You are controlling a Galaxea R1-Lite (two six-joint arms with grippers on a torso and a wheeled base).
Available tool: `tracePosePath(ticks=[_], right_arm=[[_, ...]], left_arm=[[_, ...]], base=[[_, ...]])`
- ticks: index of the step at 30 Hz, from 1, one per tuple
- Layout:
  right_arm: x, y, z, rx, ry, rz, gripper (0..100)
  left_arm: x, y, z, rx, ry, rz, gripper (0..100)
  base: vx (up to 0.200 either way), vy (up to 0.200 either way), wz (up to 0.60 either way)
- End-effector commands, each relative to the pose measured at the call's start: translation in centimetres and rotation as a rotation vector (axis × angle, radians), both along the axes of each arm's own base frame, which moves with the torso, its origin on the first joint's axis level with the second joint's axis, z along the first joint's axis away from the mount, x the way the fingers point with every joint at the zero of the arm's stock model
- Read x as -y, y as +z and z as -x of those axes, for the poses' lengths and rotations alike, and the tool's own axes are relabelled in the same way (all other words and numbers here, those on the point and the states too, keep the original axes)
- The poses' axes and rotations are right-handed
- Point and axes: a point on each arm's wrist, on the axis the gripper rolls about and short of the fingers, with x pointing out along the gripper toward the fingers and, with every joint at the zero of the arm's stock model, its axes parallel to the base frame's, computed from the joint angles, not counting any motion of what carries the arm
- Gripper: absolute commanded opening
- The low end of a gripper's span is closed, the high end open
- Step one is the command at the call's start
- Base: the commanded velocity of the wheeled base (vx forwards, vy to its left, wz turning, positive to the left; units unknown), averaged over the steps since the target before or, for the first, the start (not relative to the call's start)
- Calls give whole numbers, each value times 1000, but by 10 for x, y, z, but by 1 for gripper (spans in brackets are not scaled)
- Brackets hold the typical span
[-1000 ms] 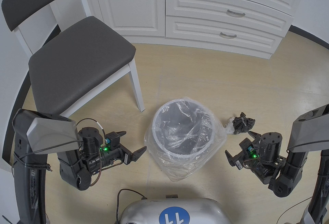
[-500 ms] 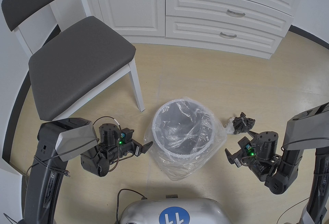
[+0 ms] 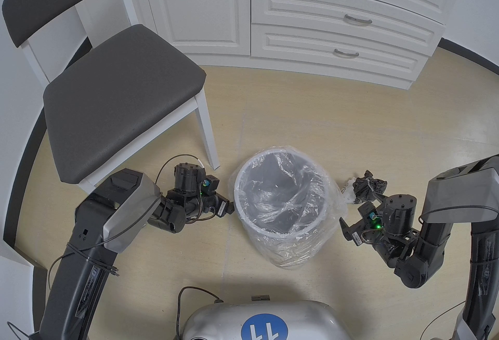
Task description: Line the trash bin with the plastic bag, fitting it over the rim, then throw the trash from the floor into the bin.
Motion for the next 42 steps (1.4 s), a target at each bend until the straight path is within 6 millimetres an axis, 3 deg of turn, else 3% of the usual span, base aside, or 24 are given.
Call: tracePosePath(ticks=[1, 5, 12, 16, 25, 34, 39, 42], right_arm=[[-15, -24, -21, 12, 21, -15, 100], [-26, -42, -37, 25, 33, -22, 100], [-27, -60, -66, -6, 25, -26, 100], [-33, -81, -93, -97, 33, -16, 100], [-37, -74, -118, -296, 18, 30, 100], [-39, -71, -120, -377, -12, 86, 100], [-26, -51, -107, -348, -42, 26, 100], [-11, -35, -87, -312, -82, -45, 100]], left_arm=[[11, -1, 3, -4, -5, -26, 100], [10, 23, 25, -36, -9, -46, 100], [9, 22, 40, -48, -19, -56, 100], [6, 17, 45, -17, 10, -60, 100], [8, 18, 60, 18, -3, -45, 100], [5, 23, 84, 40, -13, -31, 100], [-7, 13, 100, 62, -2, -21, 100], [-22, 9, 105, 55, 20, -22, 100]], base=[[0, 0, 0], [0, 0, 0], [0, 0, 0], [0, 0, 0], [0, 0, 0], [0, 0, 0], [0, 0, 0], [0, 0, 0]])
